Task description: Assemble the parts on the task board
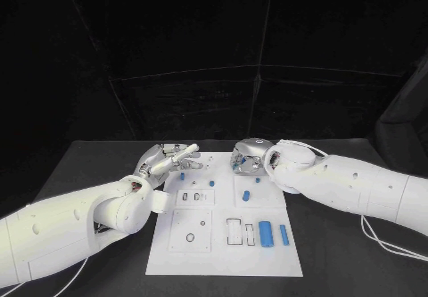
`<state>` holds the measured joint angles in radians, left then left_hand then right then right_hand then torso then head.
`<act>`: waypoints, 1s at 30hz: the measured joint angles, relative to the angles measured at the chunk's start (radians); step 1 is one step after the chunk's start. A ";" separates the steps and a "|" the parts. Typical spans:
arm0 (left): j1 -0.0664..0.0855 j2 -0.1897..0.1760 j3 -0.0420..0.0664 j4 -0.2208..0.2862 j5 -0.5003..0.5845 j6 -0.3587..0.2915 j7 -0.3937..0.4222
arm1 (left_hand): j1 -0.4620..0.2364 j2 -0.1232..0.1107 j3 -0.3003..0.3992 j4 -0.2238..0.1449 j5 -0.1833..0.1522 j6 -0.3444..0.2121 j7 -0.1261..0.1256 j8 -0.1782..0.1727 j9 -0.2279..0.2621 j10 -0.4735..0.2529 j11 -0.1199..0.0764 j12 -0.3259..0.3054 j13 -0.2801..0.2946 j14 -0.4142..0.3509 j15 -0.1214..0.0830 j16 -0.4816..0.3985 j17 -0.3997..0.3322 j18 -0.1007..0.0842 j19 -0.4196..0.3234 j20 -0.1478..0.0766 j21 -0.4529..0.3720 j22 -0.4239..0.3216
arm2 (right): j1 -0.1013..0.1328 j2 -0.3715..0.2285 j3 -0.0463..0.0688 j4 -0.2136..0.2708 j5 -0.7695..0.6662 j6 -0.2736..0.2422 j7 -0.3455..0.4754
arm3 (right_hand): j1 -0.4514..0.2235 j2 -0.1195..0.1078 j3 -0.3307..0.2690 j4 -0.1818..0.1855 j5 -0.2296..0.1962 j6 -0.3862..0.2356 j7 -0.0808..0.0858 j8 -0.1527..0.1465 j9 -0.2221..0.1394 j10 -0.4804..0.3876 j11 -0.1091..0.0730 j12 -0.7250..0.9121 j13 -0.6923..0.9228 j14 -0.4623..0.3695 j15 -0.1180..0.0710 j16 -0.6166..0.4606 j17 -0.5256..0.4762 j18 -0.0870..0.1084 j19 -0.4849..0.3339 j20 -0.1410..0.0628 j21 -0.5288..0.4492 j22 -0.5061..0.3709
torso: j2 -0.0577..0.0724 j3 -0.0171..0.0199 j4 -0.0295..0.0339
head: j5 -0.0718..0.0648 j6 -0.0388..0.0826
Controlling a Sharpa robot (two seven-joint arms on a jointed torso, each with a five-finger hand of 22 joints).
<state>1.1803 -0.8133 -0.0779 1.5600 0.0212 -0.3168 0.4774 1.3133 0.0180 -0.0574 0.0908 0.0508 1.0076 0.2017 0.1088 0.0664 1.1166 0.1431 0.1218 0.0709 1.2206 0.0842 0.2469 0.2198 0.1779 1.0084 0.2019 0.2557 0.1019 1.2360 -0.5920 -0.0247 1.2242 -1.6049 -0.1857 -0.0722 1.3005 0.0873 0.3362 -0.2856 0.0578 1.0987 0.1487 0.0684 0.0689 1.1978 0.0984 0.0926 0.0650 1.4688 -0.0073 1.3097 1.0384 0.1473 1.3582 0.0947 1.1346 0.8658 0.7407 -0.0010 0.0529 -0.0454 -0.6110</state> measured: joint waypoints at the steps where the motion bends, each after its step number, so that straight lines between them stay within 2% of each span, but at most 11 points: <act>1: 0.000 0.000 0.000 0.000 0.000 0.000 0.000 | 0.000 0.000 0.000 0.000 0.000 0.000 0.000 0.000 0.000 0.000 0.000 0.000 0.000 0.000 0.000 0.000 0.000 0.000 0.000 0.000 0.000 0.000 | 0.000 -0.002 0.000 0.008 0.001 -0.013 0.000 | 0.000 0.000 0.006 0.001 0.000 0.000 0.000 0.000 0.000 0.003 0.003 0.000 0.000 0.000 0.000 0.001 0.001 -0.001 0.000 0.000 0.004 0.003 | 0.000 0.0000 0.0001 | 0.001 0.001; 3: 0.000 -0.002 0.000 0.001 0.000 0.001 -0.001 | 0.000 0.000 0.000 0.000 0.000 0.000 0.000 0.000 0.000 0.000 0.000 0.000 0.000 0.000 0.000 0.000 0.000 0.000 0.000 0.000 0.000 0.000 | 0.000 -0.005 0.000 0.022 0.004 -0.040 0.000 | 0.004 -0.004 0.018 0.003 0.000 0.000 0.000 0.000 0.002 0.003 0.003 0.000 0.005 0.000 0.000 0.004 0.002 -0.016 -0.001 -0.001 0.007 0.007 | 0.000 -0.0001 0.0004 | 0.002 0.004; 7: 0.000 -0.003 0.000 0.001 0.000 0.002 -0.003 | 0.000 0.000 0.000 0.000 0.000 0.000 0.000 0.000 0.000 0.000 0.000 0.000 0.000 0.000 0.000 0.000 0.000 0.000 0.000 0.000 0.000 0.000 | 0.000 -0.002 0.000 0.039 0.010 -0.099 -0.002 | 0.004 -0.004 0.041 0.006 -0.005 0.002 -0.002 0.000 0.000 0.003 0.003 0.000 0.005 0.000 0.000 0.004 0.004 -0.016 -0.004 -0.004 0.013 0.013 | 0.000 -0.0008 0.0023 | 0.002 0.009; 10: 0.000 -0.004 0.000 0.001 0.000 0.002 -0.003 | -0.004 0.005 -0.003 -0.003 0.000 -0.002 0.002 -0.004 0.000 0.000 0.000 0.000 -0.001 0.000 0.000 0.000 0.002 0.000 0.000 0.000 0.000 -0.001 | 0.000 0.008 0.001 0.034 0.014 -0.136 -0.006 | 0.001 -0.017 0.053 0.007 -0.006 0.002 -0.002 0.000 0.000 0.003 0.003 0.000 0.005 0.000 0.000 0.009 0.004 -0.016 -0.004 -0.004 0.017 0.016 | 0.001 -0.0012 0.0041 | 0.003 0.014; 16: 0.000 -0.004 0.000 0.002 0.000 0.002 -0.004 | -0.004 0.004 -0.003 -0.003 0.000 -0.004 0.004 -0.004 -0.001 -0.004 0.004 0.000 -0.001 0.000 0.000 0.000 0.002 0.000 0.000 0.000 0.000 -0.001 | 0.001 0.048 0.001 -0.010 0.018 -0.184 -0.014 | -0.003 -0.021 0.068 0.009 -0.001 0.002 -0.002 0.000 -0.001 0.003 0.003 -0.003 0.005 0.000 0.000 0.009 0.005 -0.016 -0.004 -0.004 0.022 0.019 | 0.003 -0.0010 0.0054 | 0.009 0.018; 19: 0.000 -0.004 0.000 0.001 0.000 0.003 -0.004 | -0.004 0.004 -0.003 -0.003 0.000 -0.004 0.004 -0.004 -0.001 -0.004 0.004 0.000 -0.001 0.000 0.000 0.000 0.003 0.000 0.000 0.000 0.000 -0.001 | 0.001 0.079 0.001 -0.046 0.018 -0.200 -0.016 | -0.006 -0.032 0.075 0.011 -0.001 0.002 -0.002 0.000 -0.001 0.003 0.003 -0.005 0.005 0.000 0.000 0.009 0.005 -0.016 -0.004 -0.004 0.022 0.020 | 0.003 -0.0012 0.0063 | 0.010 0.018; 30: 0.003 -0.006 0.000 0.005 0.001 0.003 -0.004 | -0.004 0.004 -0.003 -0.003 0.000 -0.004 0.003 -0.004 -0.001 -0.004 0.004 0.000 -0.001 0.000 0.000 0.000 0.003 0.000 0.003 0.004 0.000 -0.001 | 0.004 0.172 0.001 -0.149 0.022 -0.216 -0.017 | -0.016 -0.043 0.097 0.018 -0.001 -0.006 0.005 0.000 -0.002 0.003 0.003 -0.012 0.003 0.000 0.000 0.013 0.007 -0.015 -0.008 0.000 0.030 0.026 | 0.008 -0.0012 0.0148 | 0.011 0.019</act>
<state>1.1833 -0.8189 -0.0778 1.5648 0.0217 -0.3140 0.4736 1.3089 0.0225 -0.0602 0.0881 0.0508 1.0040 0.2052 0.1047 0.0657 1.1130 0.1467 0.1219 0.0702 1.2206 0.0842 0.2470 0.2224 0.1778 1.0119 0.2054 0.2557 0.1007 1.2400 -0.4199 -0.0238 1.0756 -1.5832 -0.4019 -0.0893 1.2842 0.0447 0.4332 -0.2674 0.0567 1.0930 0.1542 0.0687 0.0667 1.2011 0.1017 0.0809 0.0684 1.4688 -0.0073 1.3223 1.0449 0.1319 1.3507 0.0946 1.1647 0.8918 0.7488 -0.0022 0.0677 -0.0345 -0.5916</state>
